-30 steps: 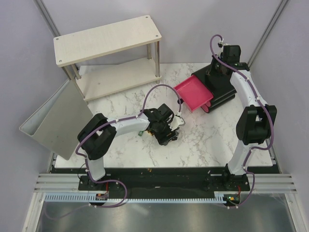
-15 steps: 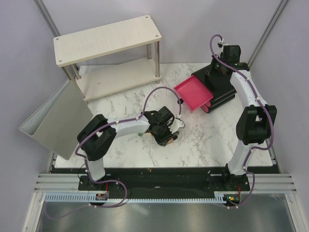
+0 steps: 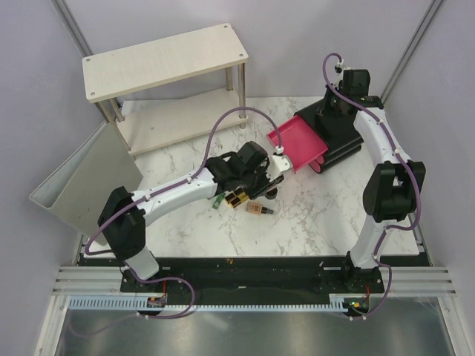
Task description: Organize the makeup
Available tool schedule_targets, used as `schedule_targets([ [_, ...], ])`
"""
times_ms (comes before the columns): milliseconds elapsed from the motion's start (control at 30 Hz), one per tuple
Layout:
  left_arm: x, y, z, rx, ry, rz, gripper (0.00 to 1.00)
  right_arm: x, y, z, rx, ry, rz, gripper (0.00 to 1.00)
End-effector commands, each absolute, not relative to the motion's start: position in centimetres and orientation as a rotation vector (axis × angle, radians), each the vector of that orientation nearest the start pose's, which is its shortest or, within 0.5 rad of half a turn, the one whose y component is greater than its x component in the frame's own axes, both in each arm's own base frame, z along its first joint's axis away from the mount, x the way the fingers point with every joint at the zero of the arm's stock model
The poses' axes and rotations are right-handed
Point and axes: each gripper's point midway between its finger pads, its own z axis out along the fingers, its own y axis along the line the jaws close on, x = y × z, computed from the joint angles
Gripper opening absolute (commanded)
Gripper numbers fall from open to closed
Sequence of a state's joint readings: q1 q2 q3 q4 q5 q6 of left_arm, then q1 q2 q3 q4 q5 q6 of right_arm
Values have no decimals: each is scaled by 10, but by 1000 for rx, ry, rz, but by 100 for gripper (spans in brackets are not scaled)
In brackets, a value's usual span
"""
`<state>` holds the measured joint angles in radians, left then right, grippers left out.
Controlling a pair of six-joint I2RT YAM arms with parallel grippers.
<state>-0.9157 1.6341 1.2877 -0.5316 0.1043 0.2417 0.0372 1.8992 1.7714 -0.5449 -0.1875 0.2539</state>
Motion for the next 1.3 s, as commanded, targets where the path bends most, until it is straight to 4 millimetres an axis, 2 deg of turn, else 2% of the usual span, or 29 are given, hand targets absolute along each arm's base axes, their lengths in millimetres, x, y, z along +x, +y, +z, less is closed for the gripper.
schedule_targets([
  [0,291,-378,180,1292,1928,-411,2,486,61,148,153,2478,351,0],
  [33,301,-394,188,1286,1906,-429,2,485,61,148,153,2478,351,0],
  [100,310,-413,198,1269,1891,-471,2,486,62,148,151,2478,354,0],
  [133,317,-425,222,1240,1845,-497,2,485,62,148,152,2478,353,0],
  [167,324,-435,214,1233,1862,-504,2,485,62,148,153,2480,353,0],
  [200,332,-446,238,1202,1813,-522,2,485,62,148,149,2478,356,0],
  [233,336,-452,238,1201,1811,-523,2,484,62,148,151,2480,357,0],
  [267,342,-458,228,1207,1827,-514,2,485,62,149,149,2477,356,0],
  [300,350,-464,241,1180,1799,-507,2,484,62,148,150,2481,354,0],
  [467,376,-471,241,1131,1776,-450,2,483,62,147,149,2483,358,0],
  [667,384,-473,229,1124,1777,-443,2,481,63,145,148,2489,365,0],
  [800,384,-470,216,1136,1800,-437,2,481,62,145,150,2489,360,0],
  [1033,377,-479,206,1180,1788,-504,2,479,62,146,146,2489,354,0],
  [1267,370,-480,190,1215,1813,-531,8,478,61,146,146,2489,352,0],
])
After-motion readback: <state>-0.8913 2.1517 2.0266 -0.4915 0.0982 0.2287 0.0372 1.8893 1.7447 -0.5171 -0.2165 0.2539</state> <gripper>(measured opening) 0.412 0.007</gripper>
